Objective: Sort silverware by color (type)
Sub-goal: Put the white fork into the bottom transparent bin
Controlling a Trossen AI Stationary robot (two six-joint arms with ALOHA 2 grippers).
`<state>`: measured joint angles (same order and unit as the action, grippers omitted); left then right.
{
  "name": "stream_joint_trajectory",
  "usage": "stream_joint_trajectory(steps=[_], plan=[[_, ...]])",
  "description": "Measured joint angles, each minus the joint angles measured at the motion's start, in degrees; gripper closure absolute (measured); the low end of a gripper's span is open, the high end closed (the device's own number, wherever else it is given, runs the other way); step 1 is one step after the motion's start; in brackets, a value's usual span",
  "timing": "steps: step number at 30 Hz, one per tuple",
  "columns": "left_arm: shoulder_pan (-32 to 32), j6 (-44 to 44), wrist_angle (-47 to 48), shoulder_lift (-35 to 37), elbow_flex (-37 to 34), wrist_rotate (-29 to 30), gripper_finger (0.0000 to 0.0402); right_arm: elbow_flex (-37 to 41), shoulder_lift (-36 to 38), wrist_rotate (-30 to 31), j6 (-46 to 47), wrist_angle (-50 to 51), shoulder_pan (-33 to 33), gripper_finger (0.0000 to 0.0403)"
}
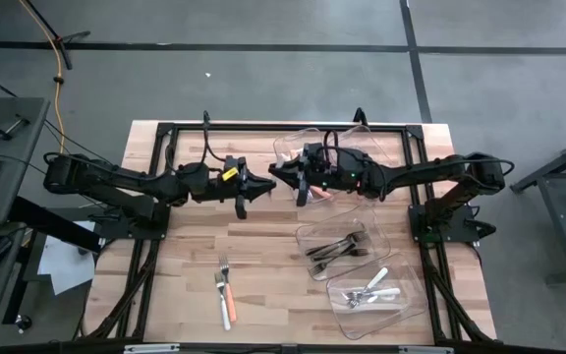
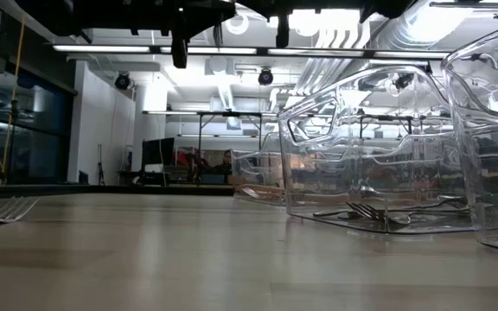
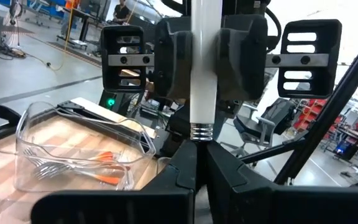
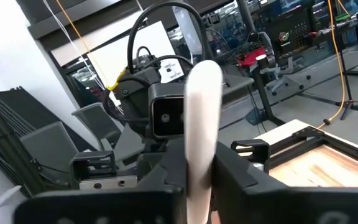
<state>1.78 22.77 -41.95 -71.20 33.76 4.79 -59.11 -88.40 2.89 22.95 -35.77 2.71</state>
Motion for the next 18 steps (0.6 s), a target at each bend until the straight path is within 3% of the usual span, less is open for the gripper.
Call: stream_joint_trajectory(steps=[2, 13, 18], plan=[[0.0, 0.5, 0.1, 0.0, 0.0, 0.1, 0.0397, 0.0, 0.0, 0.0, 0.1, 0.0, 0.0, 0.0383], [0.0, 0.8, 0.5, 0.0, 0.0, -0.1, 0.0378, -0.1, 0.1, -0.4, 1.1, 1.2, 0.0, 0.0389], [1.1, 2.6, 9.5, 4.7, -0.1, -0.2, 0.0345, -0.1, 3.3, -3.3, -0.8, 9.4, 1.1, 0.0389]])
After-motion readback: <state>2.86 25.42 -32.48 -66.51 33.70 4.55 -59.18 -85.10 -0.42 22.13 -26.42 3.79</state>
